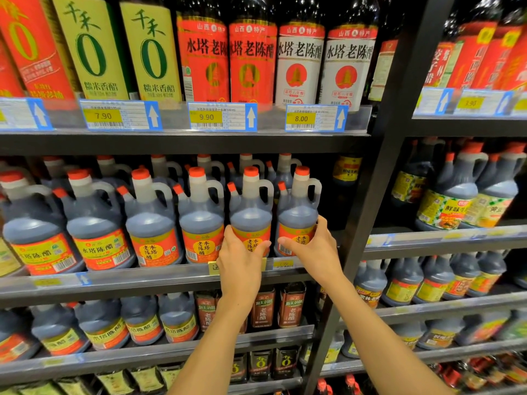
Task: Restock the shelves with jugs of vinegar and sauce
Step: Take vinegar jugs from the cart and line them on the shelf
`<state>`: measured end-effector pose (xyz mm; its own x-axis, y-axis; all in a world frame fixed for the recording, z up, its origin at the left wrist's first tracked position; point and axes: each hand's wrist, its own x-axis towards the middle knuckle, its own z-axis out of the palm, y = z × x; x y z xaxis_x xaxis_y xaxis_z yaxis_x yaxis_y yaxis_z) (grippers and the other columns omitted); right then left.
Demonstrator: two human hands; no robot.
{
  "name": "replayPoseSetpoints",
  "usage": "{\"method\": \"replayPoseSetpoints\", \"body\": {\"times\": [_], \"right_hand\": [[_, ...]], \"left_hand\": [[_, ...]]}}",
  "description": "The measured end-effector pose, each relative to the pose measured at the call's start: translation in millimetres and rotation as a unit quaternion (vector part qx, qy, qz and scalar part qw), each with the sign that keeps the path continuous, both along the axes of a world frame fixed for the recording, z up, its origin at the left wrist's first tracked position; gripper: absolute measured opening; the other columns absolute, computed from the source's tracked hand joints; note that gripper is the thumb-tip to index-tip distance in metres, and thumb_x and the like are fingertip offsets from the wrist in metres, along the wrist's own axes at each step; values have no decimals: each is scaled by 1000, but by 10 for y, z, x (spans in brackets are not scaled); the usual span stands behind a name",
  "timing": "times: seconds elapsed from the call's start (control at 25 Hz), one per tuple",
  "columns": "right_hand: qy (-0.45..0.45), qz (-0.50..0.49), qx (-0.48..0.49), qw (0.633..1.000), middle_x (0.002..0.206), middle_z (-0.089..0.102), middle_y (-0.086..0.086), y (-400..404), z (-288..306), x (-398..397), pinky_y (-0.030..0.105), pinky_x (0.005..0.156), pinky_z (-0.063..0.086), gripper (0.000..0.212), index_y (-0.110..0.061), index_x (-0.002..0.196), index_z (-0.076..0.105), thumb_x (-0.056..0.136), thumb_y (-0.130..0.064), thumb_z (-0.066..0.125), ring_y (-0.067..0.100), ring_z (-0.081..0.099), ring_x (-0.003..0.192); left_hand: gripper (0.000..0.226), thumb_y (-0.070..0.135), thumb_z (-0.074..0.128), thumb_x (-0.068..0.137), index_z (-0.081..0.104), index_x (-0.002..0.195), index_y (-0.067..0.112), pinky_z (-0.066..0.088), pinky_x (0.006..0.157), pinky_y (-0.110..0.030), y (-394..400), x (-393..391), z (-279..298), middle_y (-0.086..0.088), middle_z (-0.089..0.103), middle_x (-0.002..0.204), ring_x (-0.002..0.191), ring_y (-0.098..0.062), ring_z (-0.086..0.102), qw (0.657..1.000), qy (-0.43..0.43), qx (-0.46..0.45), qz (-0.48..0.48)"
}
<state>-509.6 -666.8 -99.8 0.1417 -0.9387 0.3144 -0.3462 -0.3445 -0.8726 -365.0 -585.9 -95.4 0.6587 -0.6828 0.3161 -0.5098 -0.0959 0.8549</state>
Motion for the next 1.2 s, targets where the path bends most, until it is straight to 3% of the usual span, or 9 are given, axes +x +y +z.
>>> {"method": "replayPoseSetpoints", "body": {"times": [0.4, 0.6, 0.84, 1.04, 1.2], "right_hand": [[10, 9, -7, 1000, 122, 56, -16, 41, 32, 1, 13, 75, 44, 78, -34, 138, 42, 76, -48, 87, 8, 58, 105], [9, 8, -5, 1000, 116, 56, -20, 49, 45, 11, 10, 73, 44, 70, -41, 127, 41, 75, -48, 88, 5, 60, 101], [11, 3, -3, 1000, 126, 60, -8, 50, 36, 19, 34, 89, 56, 74, -33, 133, 43, 75, -46, 88, 15, 63, 109], [7, 15, 9, 1000, 131, 61, -7, 71, 48, 3, 36, 94, 56, 80, -35, 137, 43, 74, -41, 90, 16, 63, 114], [23, 20, 15, 999, 141, 56, -4, 110, 80, -37, 43, 103, 54, 88, -31, 150, 36, 79, -41, 86, 20, 57, 125]], "left_hand": [[91, 44, 85, 79, 41, 149, 5, 50, 103, -51, 26, 13, 10, -16, 61, 138, 129, -35, 56, 1000, 1, -6, -3], [91, 44, 85, 79, 41, 149, 5, 50, 103, -50, 20, 23, -8, -16, 61, 139, 130, -35, 56, 1000, -3, -10, -9], [96, 45, 83, 82, 34, 155, 5, 44, 110, -46, -1, 9, -42, -15, 53, 150, 140, -33, 47, 1000, -3, -3, -4], [96, 40, 83, 83, 32, 157, 8, 40, 116, -46, -19, -1, -96, -13, 47, 156, 145, -30, 41, 1000, 20, -22, -7], [93, 39, 79, 88, 27, 162, 17, 28, 117, -30, 34, -52, -151, -3, 36, 164, 151, -20, 31, 996, 66, -63, -10]]}}
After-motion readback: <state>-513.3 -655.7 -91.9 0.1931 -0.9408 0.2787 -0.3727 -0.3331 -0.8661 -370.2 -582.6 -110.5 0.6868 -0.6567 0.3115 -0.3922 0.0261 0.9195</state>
